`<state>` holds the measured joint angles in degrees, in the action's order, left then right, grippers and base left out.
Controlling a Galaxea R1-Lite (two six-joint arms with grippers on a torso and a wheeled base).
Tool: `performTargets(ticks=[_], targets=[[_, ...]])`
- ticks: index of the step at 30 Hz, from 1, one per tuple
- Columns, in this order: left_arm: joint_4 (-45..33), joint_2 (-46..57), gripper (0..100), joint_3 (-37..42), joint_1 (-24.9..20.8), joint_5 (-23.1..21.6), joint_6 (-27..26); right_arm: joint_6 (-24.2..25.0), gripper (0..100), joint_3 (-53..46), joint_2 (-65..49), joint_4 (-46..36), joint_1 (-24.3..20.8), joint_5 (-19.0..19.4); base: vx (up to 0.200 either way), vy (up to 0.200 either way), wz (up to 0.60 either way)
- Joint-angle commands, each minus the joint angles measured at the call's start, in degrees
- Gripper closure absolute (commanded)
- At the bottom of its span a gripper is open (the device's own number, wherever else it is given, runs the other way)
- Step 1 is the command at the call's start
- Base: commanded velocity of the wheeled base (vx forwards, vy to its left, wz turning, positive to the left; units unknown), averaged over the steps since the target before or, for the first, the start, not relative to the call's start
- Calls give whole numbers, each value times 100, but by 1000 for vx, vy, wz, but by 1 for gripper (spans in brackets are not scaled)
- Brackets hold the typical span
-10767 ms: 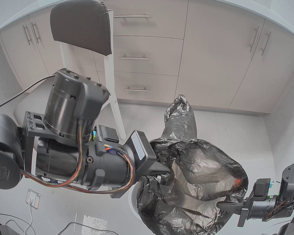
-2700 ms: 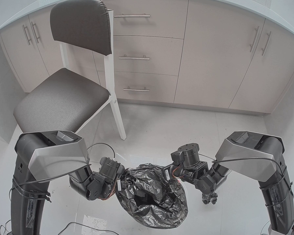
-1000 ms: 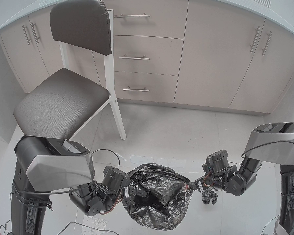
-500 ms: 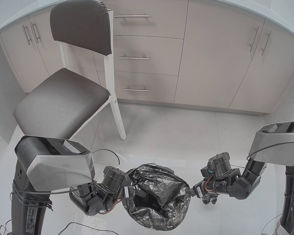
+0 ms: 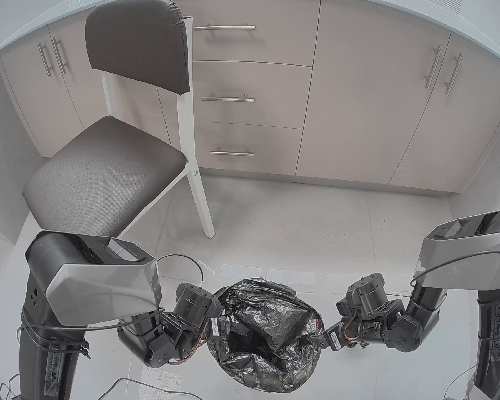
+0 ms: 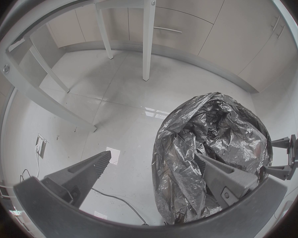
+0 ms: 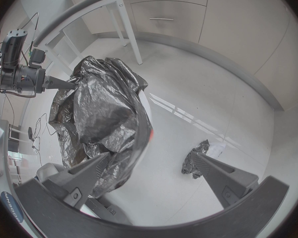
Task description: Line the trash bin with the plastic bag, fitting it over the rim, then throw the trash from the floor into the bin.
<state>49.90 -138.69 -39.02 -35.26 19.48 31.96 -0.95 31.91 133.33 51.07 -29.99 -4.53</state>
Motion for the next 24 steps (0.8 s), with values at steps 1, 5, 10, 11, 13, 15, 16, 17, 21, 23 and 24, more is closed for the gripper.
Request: performTargets(ticks=[1, 5, 10, 11, 13, 15, 16, 17, 21, 23, 24], targets=[[3, -9, 0, 0, 1, 3, 20, 7, 0, -317, 211, 404, 186, -12, 0, 0, 0], [3, -9, 0, 0, 1, 3, 20, -19, 0, -581, 378, 844, 318, -12, 0, 0, 0], [3, 0, 0, 9, 1, 3, 56, -10, 0, -695, 387, 975, 450, -4, 0, 0, 0], [3, 9, 0, 9, 1, 3, 64, -10, 0, -704, 378, 975, 450, -4, 0, 0, 0], [3, 9, 0, 9, 1, 12, 64, -10, 0, -713, 378, 975, 450, -4, 0, 0, 0], [3, 9, 0, 9, 1, 12, 64, -2, 0, -722, 369, 975, 450, -4, 0, 0, 0], [3, 9, 0, 9, 1, 12, 64, -2, 0, -722, 369, 975, 450, -4, 0, 0, 0], [3, 9, 0, 9, 1, 12, 64, -2, 0, -722, 369, 975, 450, -4, 0, 0, 0], [3, 9, 0, 17, 1, 12, 64, 16, 0, -810, 290, 975, 503, -21, 0, 0, 0], [3, 9, 0, 17, 1, 12, 64, 25, 0, -810, 273, 975, 503, -21, 0, 0, 0], [3, 0, 0, 17, 1, 12, 64, 25, 0, -810, 281, 975, 503, -21, 0, 0, 0]])
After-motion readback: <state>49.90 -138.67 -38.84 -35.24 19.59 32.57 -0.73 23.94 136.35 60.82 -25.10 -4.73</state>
